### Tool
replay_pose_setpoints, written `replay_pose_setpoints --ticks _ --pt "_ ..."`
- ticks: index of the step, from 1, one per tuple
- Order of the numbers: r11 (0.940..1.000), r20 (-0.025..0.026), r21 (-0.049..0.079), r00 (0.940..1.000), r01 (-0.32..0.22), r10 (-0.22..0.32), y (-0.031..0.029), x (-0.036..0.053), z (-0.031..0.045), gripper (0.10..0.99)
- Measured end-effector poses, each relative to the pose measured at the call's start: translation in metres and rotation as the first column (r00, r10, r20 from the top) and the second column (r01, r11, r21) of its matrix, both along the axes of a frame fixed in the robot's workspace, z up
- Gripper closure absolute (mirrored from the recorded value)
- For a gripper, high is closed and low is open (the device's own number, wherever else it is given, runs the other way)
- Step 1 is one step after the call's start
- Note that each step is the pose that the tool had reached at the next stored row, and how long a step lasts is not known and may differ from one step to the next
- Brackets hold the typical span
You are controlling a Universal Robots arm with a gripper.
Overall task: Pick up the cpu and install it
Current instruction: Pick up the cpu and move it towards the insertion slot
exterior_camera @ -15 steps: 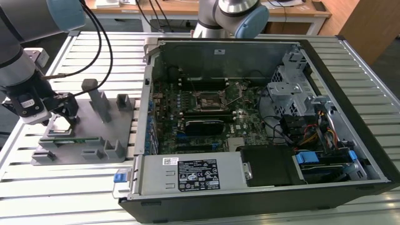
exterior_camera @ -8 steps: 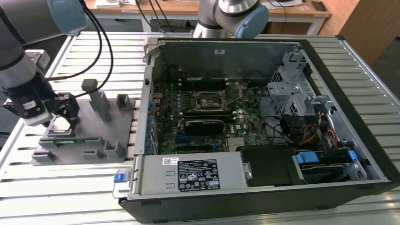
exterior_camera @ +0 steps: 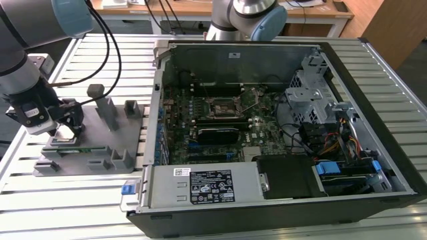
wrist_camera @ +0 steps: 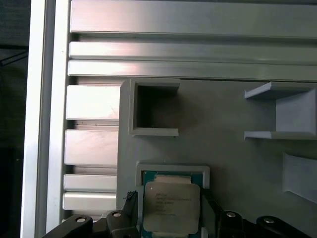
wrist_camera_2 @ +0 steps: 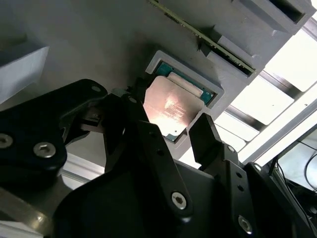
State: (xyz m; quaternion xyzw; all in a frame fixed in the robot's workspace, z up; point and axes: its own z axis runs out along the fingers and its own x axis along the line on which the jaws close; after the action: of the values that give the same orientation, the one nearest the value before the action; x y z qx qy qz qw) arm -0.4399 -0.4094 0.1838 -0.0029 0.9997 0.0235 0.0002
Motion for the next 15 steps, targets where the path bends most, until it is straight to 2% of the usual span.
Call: replay_pose_setpoints --ticks 9,15 --pt "1.0000 -0.0003 0.000 1.0000 0.004 -0.004 -0.0005 0.0018 0.0011 0.467" --pt "1.0000 0.0014 0.000 1.0000 0.004 -0.004 -0.0006 0.0010 0.0023 0.467"
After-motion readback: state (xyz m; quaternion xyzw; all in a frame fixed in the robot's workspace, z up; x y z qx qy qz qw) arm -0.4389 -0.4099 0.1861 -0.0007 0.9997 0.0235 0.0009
